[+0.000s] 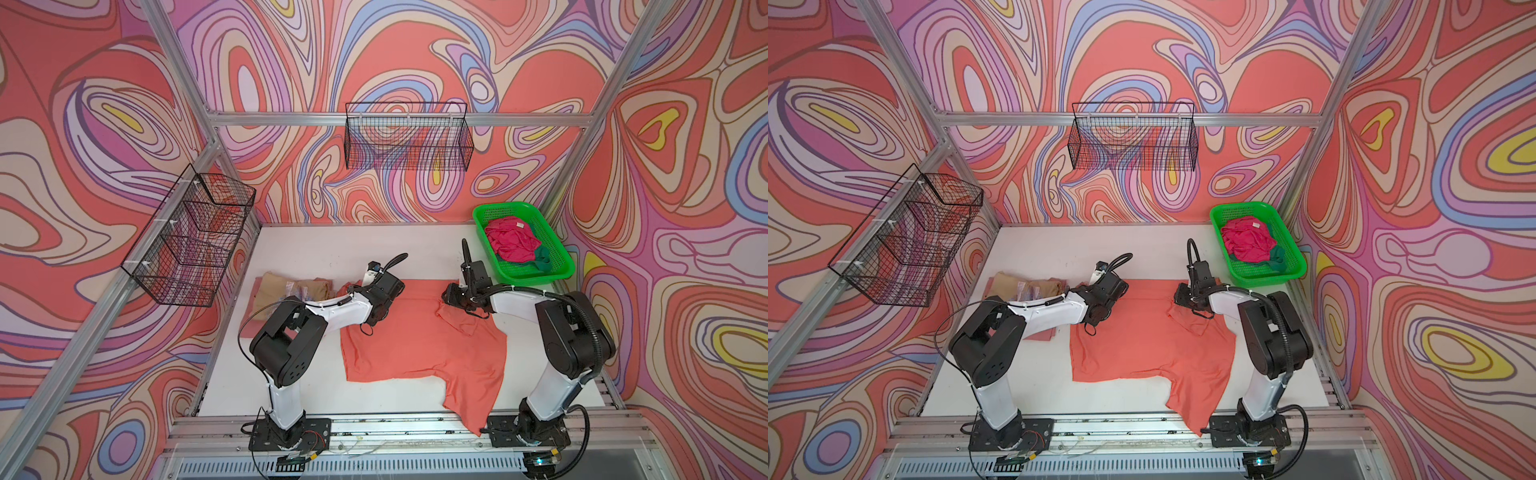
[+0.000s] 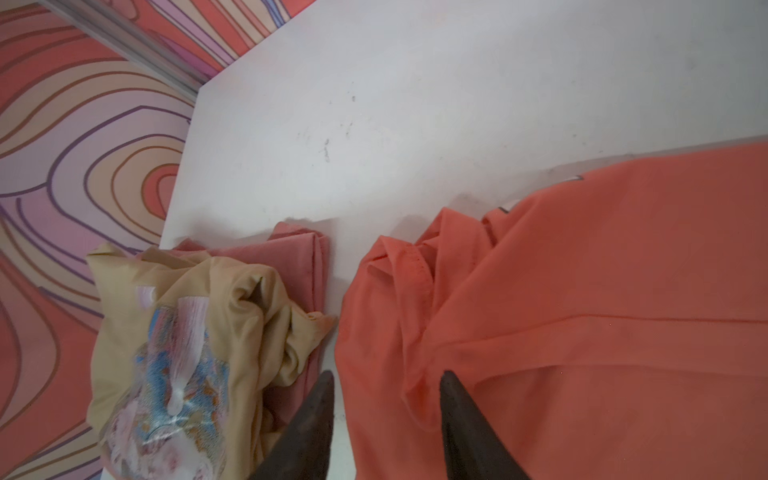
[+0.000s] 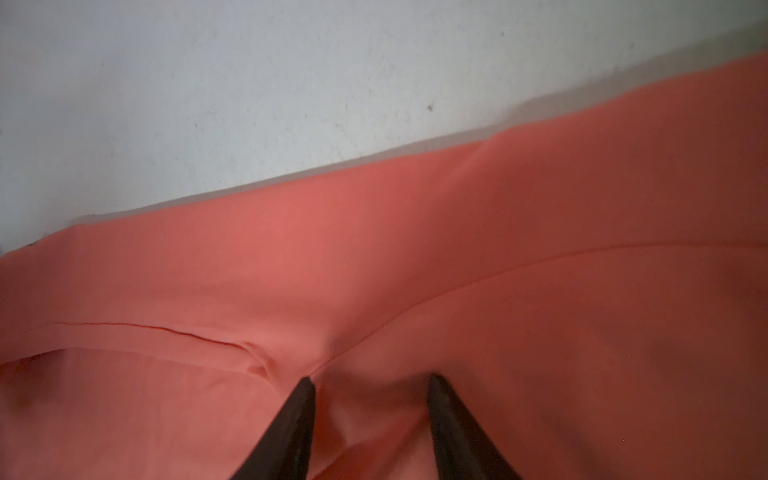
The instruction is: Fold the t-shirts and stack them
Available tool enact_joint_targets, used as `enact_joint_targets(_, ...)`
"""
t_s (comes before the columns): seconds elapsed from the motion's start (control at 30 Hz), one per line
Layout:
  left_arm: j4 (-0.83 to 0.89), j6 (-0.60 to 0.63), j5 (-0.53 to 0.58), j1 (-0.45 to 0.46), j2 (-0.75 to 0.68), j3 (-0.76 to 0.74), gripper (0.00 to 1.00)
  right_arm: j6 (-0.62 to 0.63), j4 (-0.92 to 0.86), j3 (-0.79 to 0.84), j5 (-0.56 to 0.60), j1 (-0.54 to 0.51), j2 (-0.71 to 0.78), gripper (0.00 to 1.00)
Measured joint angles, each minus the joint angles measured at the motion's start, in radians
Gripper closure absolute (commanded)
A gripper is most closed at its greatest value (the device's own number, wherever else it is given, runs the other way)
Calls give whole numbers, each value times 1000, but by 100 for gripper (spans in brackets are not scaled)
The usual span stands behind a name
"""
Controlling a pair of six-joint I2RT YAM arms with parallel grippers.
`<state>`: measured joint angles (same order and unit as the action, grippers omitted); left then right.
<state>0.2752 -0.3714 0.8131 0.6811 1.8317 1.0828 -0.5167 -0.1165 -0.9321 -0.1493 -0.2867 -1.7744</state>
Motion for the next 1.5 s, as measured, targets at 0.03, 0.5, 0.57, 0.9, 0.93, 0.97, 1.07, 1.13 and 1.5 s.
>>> enact_joint_targets(0.03,-6,-16,11,0,-6,-22,35,1,0,0,0,0,0,53)
enact_joint_targets(0.5,-117,-135,-218,-222,-250,-110,21,-5,-131,-153,-103,-69,41,51)
enact_joint_targets(0.57,-132,-130,-289,-225,-245,-109,20,-17,-122,-211,-119,-101,4,51)
enact_joint_targets(0.9,-107,-161,-593,-334,-47,-1,19,-73,-63,-394,-198,-215,-239,52)
enact_joint_targets(0.93,-106,-166,-620,-350,-34,3,19,-75,-56,-394,-203,-214,-253,52)
enact_joint_targets(0.97,-99,-173,-651,-368,-19,13,19,-77,-55,-394,-208,-214,-266,52)
enact_joint_targets(1.07,-84,-185,-717,-401,24,62,18,-77,-56,-394,-211,-212,-290,53)
enact_joint_targets(1.13,-85,-194,-764,-403,45,89,16,-76,-54,-394,-211,-211,-293,53)
enact_joint_targets(1.5,-100,-214,-948,-397,123,149,30,-64,-33,-394,-209,-211,-304,55)
